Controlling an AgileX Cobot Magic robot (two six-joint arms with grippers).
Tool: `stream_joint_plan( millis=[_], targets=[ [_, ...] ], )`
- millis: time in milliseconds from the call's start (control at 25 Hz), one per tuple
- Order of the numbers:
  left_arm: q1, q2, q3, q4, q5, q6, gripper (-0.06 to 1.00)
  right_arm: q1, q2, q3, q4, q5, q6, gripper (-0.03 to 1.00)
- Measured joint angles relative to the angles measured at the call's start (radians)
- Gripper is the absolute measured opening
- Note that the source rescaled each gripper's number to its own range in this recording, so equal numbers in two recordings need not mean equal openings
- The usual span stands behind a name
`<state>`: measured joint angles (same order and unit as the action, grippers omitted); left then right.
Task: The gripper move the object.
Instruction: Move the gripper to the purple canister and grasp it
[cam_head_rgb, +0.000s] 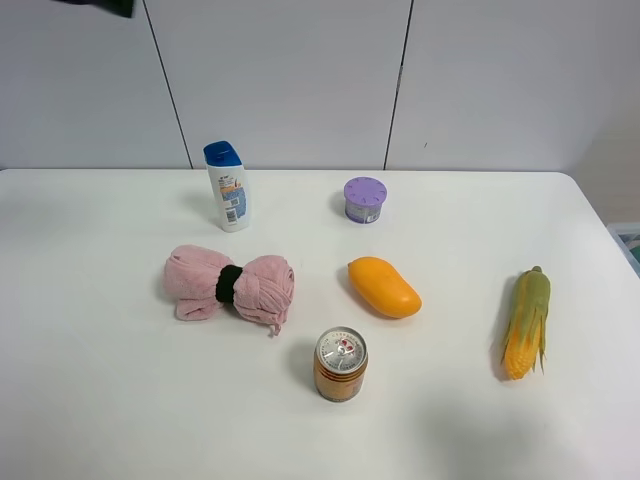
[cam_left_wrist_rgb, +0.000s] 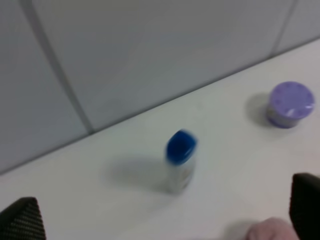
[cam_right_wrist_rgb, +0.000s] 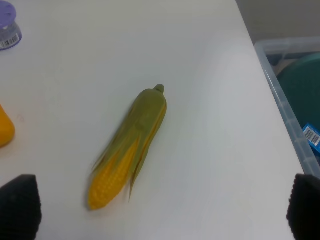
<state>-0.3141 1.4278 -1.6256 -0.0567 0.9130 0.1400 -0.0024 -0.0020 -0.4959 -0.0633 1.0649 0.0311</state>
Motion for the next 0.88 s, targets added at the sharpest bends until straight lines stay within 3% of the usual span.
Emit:
stream_joint_plan(
  millis=[200, 320, 560, 880],
  targets=[
    [-0.211, 0.240, -0.199, 0.017, -0.002, 0.005, 1.00, 0.000, 0.000, 0.000, 0.000, 0.000, 0.000, 1.00],
    [-0.280, 0.371, -0.297, 0.001, -0.015, 0.006, 1.00, 0.000, 0.000, 0.000, 0.000, 0.000, 0.000, 1.00],
    [-0.329, 0.588, -0.428, -0.038, -0.052, 0.006, 1.00, 0.000, 0.000, 0.000, 0.000, 0.000, 0.000, 1.00],
    [-0.337, 0.792, -0.447, -0.043, -0.199, 0.029, 1.00, 0.000, 0.000, 0.000, 0.000, 0.000, 0.000, 1.00]
  ],
)
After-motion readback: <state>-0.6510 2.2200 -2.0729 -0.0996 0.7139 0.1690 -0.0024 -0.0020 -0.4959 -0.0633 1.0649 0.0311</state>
